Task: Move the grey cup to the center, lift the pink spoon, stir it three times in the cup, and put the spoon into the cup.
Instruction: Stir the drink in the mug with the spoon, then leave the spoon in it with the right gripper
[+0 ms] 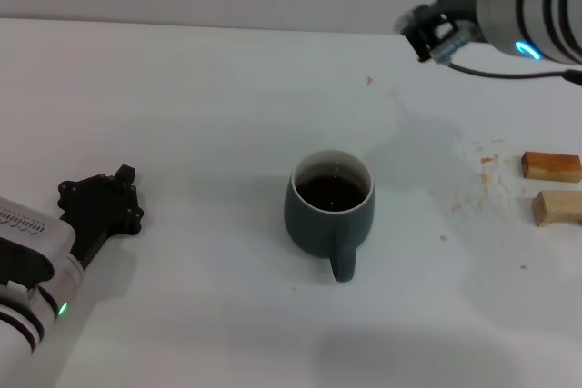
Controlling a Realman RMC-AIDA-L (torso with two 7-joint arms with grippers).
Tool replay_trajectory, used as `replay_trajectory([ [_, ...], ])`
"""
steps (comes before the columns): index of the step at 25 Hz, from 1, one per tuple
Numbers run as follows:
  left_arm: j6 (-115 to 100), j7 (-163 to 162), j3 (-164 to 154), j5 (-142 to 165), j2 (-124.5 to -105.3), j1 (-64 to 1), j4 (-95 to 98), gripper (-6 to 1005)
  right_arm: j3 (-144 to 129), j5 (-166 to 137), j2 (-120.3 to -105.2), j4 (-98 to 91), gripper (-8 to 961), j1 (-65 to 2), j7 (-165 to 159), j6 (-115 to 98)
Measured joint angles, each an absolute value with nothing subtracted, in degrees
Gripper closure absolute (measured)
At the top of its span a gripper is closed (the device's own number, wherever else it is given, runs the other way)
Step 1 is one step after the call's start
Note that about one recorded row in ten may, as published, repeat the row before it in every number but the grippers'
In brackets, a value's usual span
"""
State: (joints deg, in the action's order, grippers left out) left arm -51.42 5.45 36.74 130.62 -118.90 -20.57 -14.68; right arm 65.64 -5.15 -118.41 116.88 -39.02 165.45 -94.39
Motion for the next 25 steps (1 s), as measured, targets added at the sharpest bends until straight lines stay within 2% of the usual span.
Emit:
replay_trajectory([
  [9,-51.36,5.45,37.44,130.6,-118.83,-20.57,-13.94,1000,67.75,-0.74,-118.97,117.36,886,-35.37,163.21,-85.86],
  [15,-50.3,5.45,37.75,130.6,-118.95,-20.93,-13.45,1000,75.03,11.36,-118.13,117.05,885,-29.07,165.16,-75.83],
  [19,-49.99,5.45,38.14,130.6,-118.95,-21.18,-13.45,1000,78.36,14.62,-115.92,116.85,885,-29.76,165.27,-76.15],
  [25,-49.69,5.45,38.22,130.6,-118.91,-21.77,-13.4,1000,85.77,26.92,-110.22,116.55,885,-30.32,165.41,-75.59],
])
